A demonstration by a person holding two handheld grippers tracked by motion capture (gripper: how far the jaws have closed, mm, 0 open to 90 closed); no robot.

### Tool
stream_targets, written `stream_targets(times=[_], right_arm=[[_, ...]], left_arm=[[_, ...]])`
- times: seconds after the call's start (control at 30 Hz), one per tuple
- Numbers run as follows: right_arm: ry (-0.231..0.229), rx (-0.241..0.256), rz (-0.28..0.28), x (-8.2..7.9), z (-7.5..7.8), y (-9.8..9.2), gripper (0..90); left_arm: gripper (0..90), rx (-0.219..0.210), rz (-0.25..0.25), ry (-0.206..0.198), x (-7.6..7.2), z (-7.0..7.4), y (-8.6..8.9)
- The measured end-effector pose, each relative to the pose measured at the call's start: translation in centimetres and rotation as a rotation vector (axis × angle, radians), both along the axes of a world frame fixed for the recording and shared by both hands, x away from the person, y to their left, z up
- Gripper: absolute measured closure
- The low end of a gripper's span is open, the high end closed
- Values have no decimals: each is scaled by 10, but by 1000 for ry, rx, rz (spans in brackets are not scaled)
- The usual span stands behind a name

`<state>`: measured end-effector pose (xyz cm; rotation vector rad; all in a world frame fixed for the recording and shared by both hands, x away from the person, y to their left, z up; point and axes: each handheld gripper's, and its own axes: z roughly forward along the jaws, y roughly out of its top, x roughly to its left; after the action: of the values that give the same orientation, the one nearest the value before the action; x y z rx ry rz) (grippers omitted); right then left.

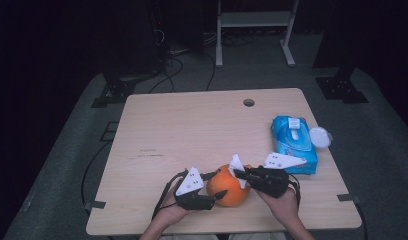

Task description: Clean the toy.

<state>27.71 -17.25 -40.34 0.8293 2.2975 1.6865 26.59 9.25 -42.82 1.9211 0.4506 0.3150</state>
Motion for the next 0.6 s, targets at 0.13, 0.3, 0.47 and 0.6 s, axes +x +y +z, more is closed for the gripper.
stream_targets(times=[0.13, 0.3, 0.47, 0.6], right_arm=[[-12, 3, 4, 0, 2, 2, 818], [30, 3, -48, 7, -6, -8, 818], [-22, 11, 24, -6, 7, 8, 818], [21, -9, -9, 3, -8, 4, 818]], left_arm=[[443, -45, -6, 20, 1, 7, 6], [452, -49, 2, 17, 0, 12, 5], [460, -88, 20, 25, 1, 19, 11], [372, -88, 18, 13, 1, 15, 9]])
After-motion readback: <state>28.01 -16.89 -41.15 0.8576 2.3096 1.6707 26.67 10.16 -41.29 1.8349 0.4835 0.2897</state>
